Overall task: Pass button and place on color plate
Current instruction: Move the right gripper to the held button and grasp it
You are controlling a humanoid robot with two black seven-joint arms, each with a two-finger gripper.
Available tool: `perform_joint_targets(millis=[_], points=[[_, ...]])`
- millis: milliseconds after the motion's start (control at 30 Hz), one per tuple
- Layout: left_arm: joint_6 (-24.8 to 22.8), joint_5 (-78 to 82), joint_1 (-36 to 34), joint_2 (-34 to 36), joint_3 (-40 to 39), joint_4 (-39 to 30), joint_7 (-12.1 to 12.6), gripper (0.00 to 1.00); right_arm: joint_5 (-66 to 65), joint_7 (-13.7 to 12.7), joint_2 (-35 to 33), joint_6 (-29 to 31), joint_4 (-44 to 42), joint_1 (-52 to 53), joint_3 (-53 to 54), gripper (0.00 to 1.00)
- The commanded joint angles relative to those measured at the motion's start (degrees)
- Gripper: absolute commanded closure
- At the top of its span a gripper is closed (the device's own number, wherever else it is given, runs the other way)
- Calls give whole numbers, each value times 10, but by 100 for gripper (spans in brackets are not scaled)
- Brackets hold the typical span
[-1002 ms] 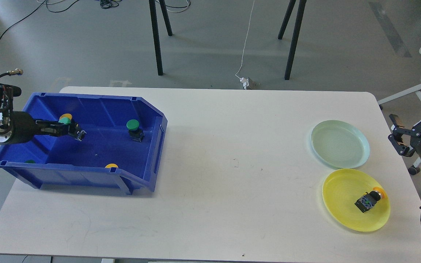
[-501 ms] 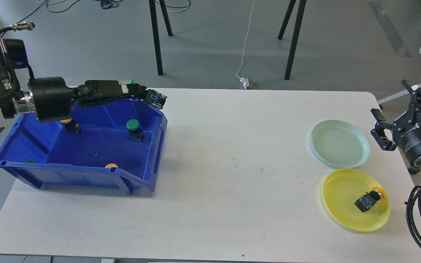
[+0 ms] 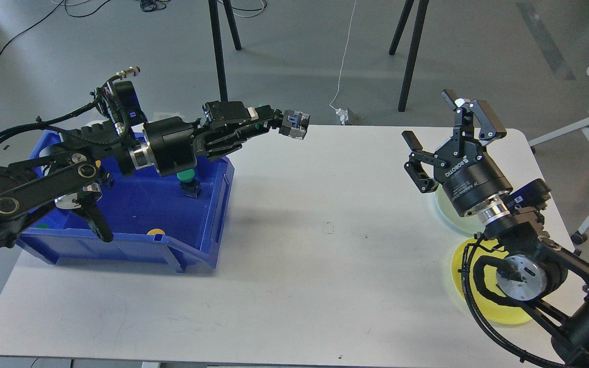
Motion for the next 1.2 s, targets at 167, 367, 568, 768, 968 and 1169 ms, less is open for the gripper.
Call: perform_joint_targets(millis=[167, 367, 568, 768, 968, 1169], points=[[-3, -6, -3, -1, -3, 1, 0, 94, -3, 24, 67, -61, -18, 63, -70, 6], [-5, -7, -6, -1, -4, 2, 0, 94, -10, 24, 72, -119, -26, 108, -129, 6], [-5, -7, -7, -1, -3, 3, 0, 94, -25, 24, 125, -140, -59, 134, -147, 7], [-8, -7, -7, -1, -4, 6, 0, 93, -26, 24, 166, -143, -80, 153, -150, 8], [-8, -7, -7, -1, -4, 6, 0, 93, -27, 24, 189, -142, -97, 153, -150, 18], [-8, -7, -7, -1, -4, 7, 0, 93, -39, 24, 188, -141, -96, 152, -150, 49]])
